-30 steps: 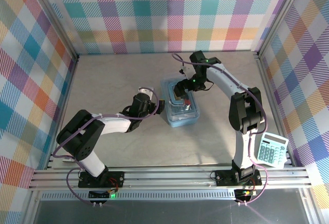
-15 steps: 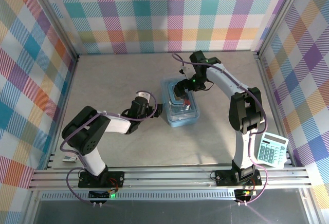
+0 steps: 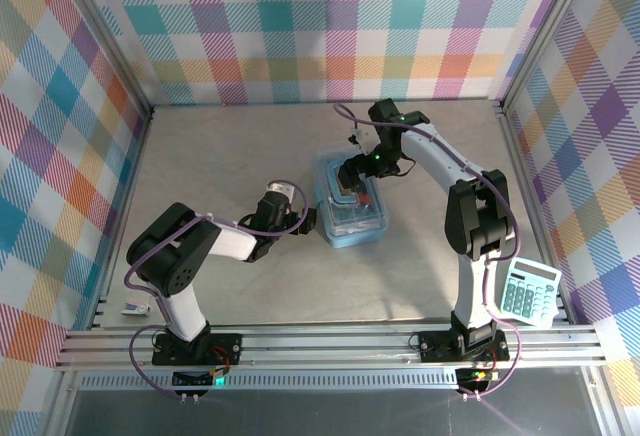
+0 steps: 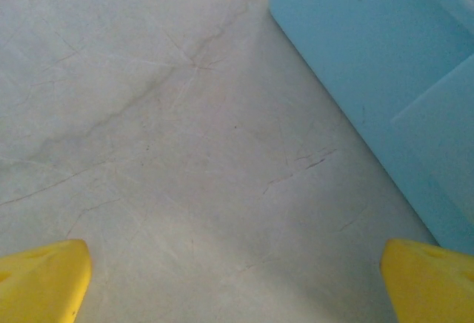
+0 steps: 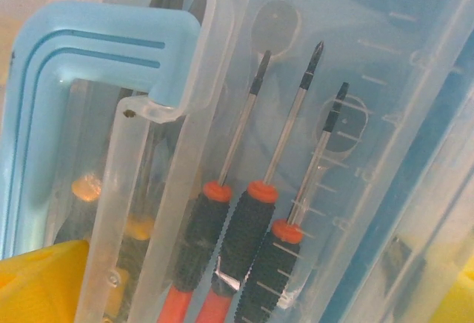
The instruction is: Pack the tool kit
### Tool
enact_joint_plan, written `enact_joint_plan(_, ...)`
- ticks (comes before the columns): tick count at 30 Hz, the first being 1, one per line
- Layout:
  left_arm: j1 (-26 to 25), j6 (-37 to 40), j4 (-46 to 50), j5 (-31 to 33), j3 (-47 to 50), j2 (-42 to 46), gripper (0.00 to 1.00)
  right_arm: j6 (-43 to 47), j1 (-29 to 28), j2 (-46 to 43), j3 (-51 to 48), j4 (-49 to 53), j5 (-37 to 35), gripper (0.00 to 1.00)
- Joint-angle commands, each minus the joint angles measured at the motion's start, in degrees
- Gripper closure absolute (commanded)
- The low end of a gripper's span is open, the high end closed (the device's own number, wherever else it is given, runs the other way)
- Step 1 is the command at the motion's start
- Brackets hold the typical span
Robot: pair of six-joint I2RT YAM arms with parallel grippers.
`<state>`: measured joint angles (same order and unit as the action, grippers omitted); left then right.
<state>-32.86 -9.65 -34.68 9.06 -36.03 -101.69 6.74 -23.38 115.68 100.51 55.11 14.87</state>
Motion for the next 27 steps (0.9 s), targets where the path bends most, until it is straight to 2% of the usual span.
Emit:
enact_joint_plan(1,0.43,0.02,-0.16,-2.42,-2.78,-2.85,0.0,1.87,-2.01,1.4,-0.45,7.73,3.76,0.01)
enact_joint_plan(27,0.76,3.22,5.49,-3.47,-9.93,-3.41,0.0,2.05,-2.73,1.19,0.3,8.55,3.85,0.01)
